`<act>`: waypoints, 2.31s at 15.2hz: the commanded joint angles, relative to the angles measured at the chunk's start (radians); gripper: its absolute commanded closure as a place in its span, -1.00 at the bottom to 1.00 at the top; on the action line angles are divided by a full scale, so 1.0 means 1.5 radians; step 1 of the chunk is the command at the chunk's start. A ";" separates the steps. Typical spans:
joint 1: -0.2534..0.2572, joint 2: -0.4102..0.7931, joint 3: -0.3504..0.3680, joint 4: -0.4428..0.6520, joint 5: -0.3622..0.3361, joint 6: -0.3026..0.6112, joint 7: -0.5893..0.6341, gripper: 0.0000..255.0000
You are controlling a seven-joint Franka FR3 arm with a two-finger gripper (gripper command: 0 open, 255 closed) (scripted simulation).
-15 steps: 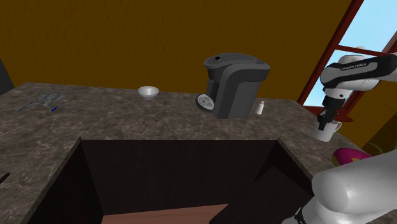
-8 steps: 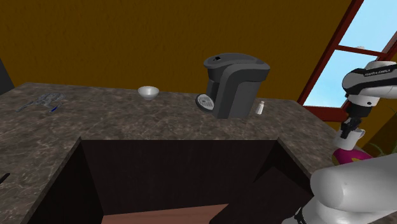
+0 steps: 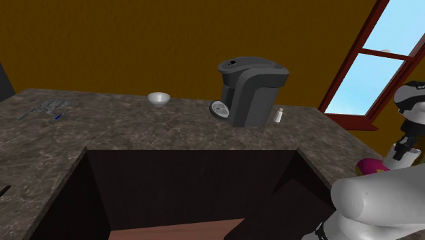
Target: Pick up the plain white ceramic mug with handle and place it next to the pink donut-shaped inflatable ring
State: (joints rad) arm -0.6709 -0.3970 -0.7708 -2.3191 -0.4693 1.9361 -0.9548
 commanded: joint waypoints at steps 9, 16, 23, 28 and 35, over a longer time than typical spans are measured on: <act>-0.008 0.100 -0.170 0.098 0.030 0.049 -0.203 1.00; -0.003 0.320 -0.329 0.202 0.247 0.099 -0.458 1.00; -0.160 0.470 -0.258 0.258 0.408 0.121 -0.606 1.00; -0.179 0.494 -0.237 0.235 0.434 0.159 -0.619 1.00; -0.210 0.531 -0.201 0.208 0.474 0.209 -0.639 1.00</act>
State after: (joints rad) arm -0.9788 0.3905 -1.0807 -2.0028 0.2323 2.2402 -1.9085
